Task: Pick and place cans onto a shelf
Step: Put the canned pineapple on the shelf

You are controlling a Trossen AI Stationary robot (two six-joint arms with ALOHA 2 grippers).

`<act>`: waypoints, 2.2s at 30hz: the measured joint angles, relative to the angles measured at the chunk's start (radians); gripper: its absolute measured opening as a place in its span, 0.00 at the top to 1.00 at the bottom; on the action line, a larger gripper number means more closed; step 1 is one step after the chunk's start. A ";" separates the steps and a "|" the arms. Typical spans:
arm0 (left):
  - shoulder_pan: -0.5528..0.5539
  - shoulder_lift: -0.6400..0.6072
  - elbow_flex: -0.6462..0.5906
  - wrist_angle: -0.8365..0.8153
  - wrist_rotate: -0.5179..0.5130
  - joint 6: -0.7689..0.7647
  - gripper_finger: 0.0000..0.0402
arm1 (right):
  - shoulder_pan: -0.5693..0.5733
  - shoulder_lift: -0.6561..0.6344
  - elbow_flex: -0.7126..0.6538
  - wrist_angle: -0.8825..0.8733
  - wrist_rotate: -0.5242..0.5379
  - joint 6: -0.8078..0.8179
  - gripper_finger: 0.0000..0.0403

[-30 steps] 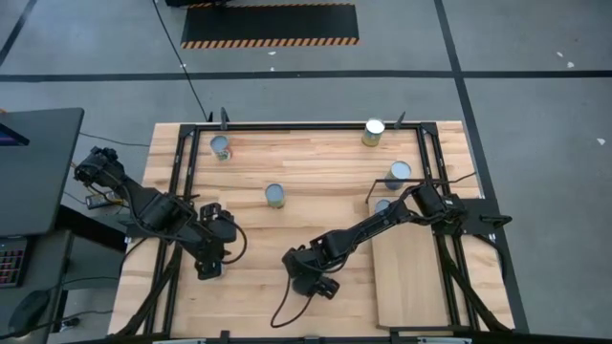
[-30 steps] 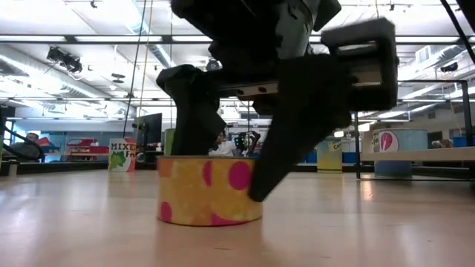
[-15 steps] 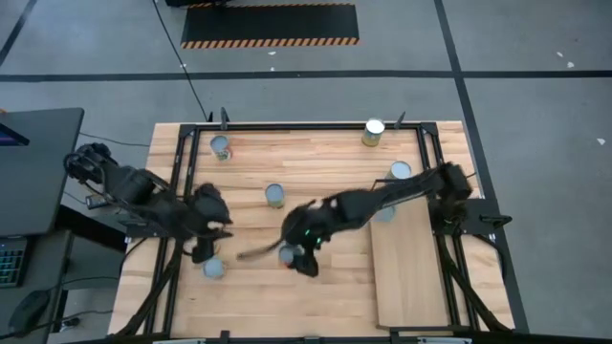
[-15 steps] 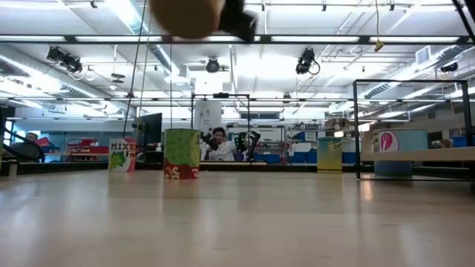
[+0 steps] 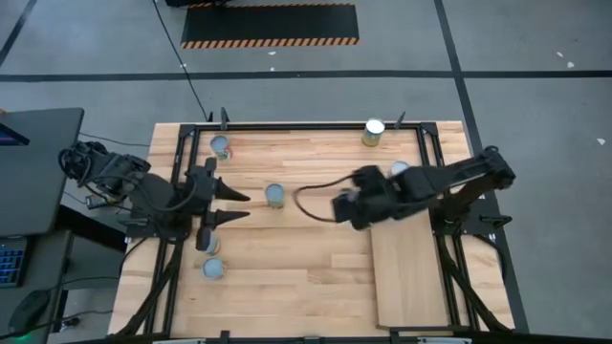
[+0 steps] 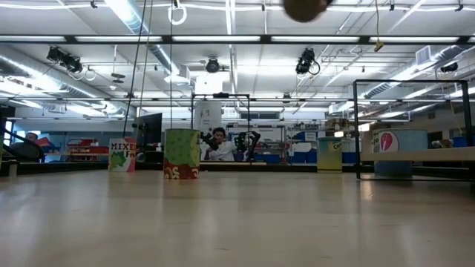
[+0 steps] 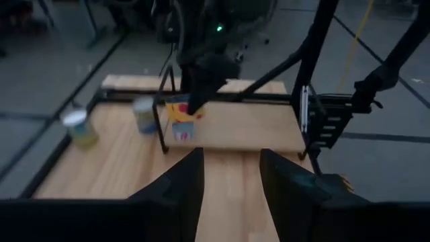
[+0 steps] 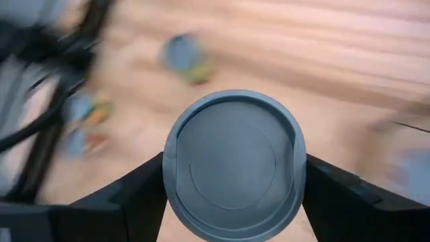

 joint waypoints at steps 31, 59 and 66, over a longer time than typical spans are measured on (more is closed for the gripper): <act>0.080 0.006 0.000 0.112 0.001 0.234 0.63 | 0.092 -0.439 -0.954 -0.116 -0.255 0.687 0.26; 0.107 0.007 -0.001 0.254 0.001 0.215 0.63 | -0.013 -0.301 -1.032 -0.004 -0.258 0.608 0.21; 0.103 0.007 -0.001 0.248 0.002 0.242 0.63 | -0.028 -0.265 -1.033 -0.001 -0.307 0.586 0.16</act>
